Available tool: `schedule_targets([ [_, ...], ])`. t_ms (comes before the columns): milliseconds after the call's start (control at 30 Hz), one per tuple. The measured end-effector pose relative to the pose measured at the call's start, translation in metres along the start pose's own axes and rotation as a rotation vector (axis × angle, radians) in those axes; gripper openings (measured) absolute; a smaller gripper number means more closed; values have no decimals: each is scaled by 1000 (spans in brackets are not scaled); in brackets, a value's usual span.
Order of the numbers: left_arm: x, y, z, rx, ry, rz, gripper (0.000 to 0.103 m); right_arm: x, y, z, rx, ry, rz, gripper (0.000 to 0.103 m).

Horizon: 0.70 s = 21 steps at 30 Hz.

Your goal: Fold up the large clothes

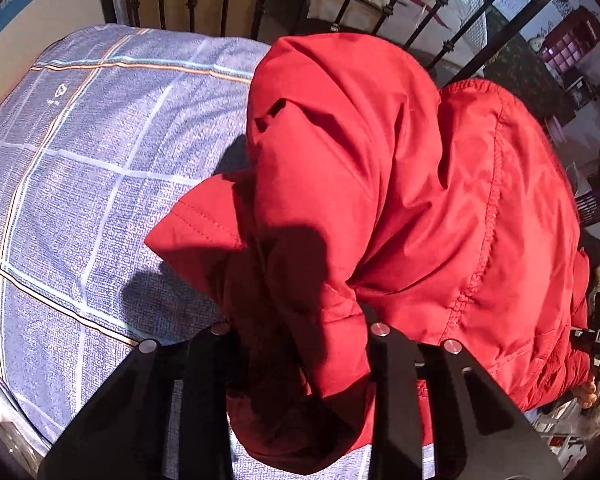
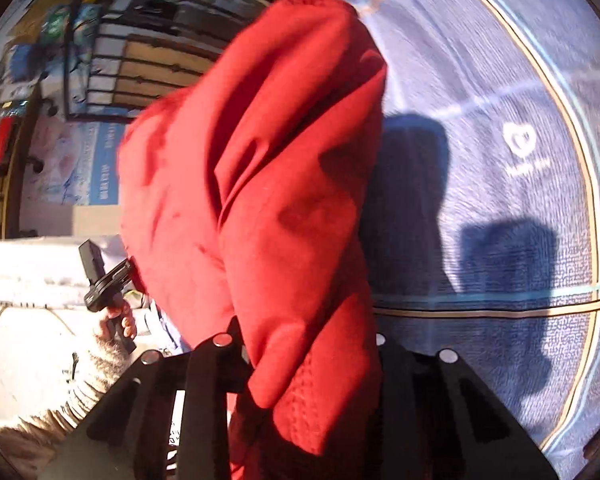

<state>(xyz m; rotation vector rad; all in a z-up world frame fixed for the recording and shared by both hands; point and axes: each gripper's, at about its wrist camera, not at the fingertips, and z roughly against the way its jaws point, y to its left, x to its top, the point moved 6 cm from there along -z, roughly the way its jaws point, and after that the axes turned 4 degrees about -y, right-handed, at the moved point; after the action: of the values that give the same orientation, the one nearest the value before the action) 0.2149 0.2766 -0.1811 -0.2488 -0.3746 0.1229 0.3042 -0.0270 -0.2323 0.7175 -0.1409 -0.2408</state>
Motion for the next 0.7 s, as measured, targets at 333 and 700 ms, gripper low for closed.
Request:
schedule_targets([
  [333,42,78,137,-29,-277,159,28,59,198,2,2,42,398,26],
  [700,0,246,260,296,-515,441,30,133,438,-216,81,300,918,28],
])
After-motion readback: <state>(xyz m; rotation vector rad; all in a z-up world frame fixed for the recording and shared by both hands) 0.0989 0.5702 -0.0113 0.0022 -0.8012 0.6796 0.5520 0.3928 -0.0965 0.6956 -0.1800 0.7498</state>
